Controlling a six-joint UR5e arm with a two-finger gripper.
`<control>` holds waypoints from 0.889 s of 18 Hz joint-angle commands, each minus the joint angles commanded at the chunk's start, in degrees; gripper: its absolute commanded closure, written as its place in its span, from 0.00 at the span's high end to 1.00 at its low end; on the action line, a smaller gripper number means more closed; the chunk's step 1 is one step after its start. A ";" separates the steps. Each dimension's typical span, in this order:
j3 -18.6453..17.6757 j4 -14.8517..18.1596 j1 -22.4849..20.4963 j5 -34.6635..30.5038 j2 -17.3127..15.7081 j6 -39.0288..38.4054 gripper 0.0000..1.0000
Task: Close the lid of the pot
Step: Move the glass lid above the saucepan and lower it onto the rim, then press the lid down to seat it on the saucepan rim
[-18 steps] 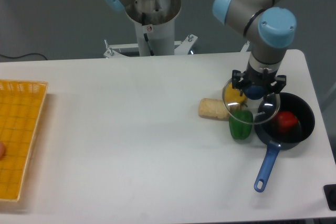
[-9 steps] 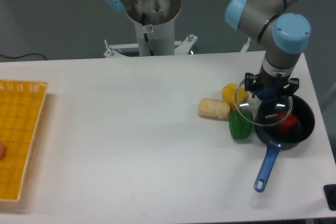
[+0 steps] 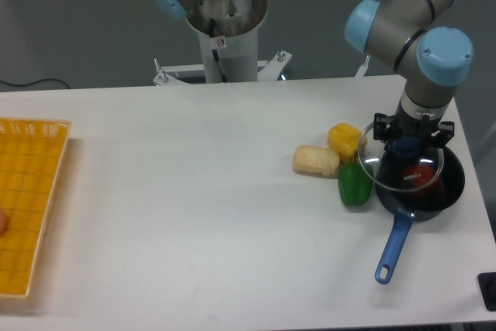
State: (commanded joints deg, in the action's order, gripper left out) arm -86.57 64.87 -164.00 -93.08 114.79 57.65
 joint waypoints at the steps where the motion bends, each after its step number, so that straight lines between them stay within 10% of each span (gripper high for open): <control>1: 0.18 -0.18 -0.26 0.17 0.09 0.87 0.55; 16: 2.90 -1.59 -1.06 0.53 2.64 3.25 0.55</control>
State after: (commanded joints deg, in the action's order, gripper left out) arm -83.67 63.28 -165.06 -92.55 117.42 60.91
